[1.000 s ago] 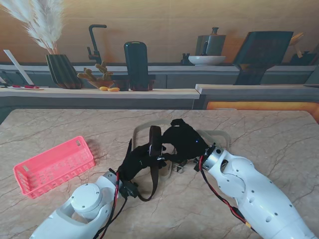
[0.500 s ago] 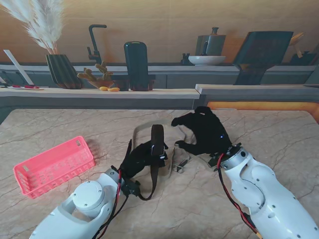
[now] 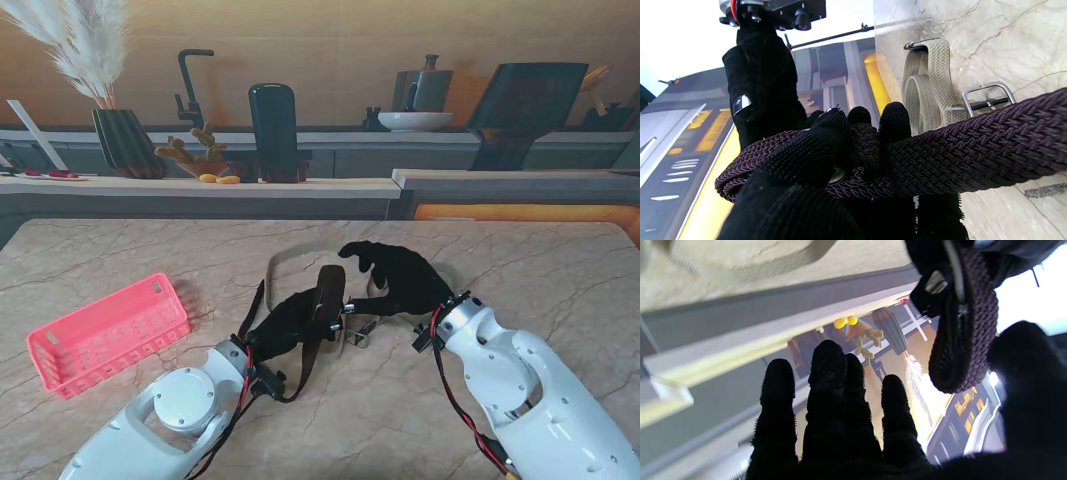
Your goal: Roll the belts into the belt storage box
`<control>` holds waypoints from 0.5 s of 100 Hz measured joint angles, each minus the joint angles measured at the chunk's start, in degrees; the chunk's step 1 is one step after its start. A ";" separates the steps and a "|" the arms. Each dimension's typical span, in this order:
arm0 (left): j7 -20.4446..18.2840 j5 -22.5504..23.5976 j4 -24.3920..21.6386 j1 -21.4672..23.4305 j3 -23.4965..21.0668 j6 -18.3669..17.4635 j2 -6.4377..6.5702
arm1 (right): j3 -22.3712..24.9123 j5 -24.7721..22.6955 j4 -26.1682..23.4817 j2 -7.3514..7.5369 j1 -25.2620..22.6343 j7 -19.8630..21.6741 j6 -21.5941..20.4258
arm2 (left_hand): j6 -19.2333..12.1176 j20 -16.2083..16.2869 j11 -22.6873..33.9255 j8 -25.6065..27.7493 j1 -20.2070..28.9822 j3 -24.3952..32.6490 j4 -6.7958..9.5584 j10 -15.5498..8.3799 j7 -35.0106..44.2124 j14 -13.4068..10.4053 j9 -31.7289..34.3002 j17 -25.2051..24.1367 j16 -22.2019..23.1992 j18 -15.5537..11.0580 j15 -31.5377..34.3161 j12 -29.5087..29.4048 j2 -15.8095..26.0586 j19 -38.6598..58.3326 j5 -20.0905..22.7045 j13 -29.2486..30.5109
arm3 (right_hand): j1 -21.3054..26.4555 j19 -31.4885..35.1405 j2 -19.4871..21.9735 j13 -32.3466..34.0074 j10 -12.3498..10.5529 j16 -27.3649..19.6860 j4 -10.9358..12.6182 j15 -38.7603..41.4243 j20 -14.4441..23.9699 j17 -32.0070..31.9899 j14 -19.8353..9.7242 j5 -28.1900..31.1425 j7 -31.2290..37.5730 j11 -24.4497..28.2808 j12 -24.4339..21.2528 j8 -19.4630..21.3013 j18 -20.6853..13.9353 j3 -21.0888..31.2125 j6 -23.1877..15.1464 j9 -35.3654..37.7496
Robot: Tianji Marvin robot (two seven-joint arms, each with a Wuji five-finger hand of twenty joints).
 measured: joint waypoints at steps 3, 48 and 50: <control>-0.10 0.24 0.07 -0.08 0.07 -0.15 0.07 | -0.27 2.72 0.27 0.07 0.45 2.06 0.14 | -0.01 0.00 0.00 0.36 0.00 0.00 0.00 -0.01 0.01 0.00 0.00 -0.01 0.00 0.02 -0.01 0.00 0.00 -0.01 0.06 0.00 | 0.00 0.00 0.00 0.00 0.06 0.27 0.00 0.59 0.49 0.02 -0.26 -0.06 -0.23 0.27 0.37 0.00 0.00 0.01 0.03 0.02; -1.66 -1.00 0.14 -0.23 -0.06 0.38 0.36 | -5.50 19.69 3.99 0.64 6.01 11.08 3.65 | -0.12 -0.01 0.03 0.73 0.02 -0.01 0.00 -0.01 0.02 0.00 0.00 -0.10 0.00 0.12 -0.65 0.01 0.01 -0.06 0.19 0.00 | 7.31 1.94 -0.48 10.74 -2.44 3.79 -0.79 6.06 5.43 3.62 -1.42 7.93 6.97 3.35 3.77 2.93 0.07 4.19 -11.06 13.93; -1.64 -0.99 0.13 -0.23 -0.07 0.47 0.36 | -5.60 19.44 4.04 0.60 6.08 11.07 3.59 | -0.13 -0.01 0.04 1.03 0.02 -0.01 0.00 -0.01 0.02 0.00 0.00 -0.10 0.00 0.12 -0.65 0.01 0.01 -0.06 0.19 0.00 | 7.34 2.06 -0.67 11.45 -2.51 3.70 -0.86 6.04 5.43 3.77 -1.30 9.85 8.05 3.32 3.56 3.01 0.07 6.32 -11.57 14.58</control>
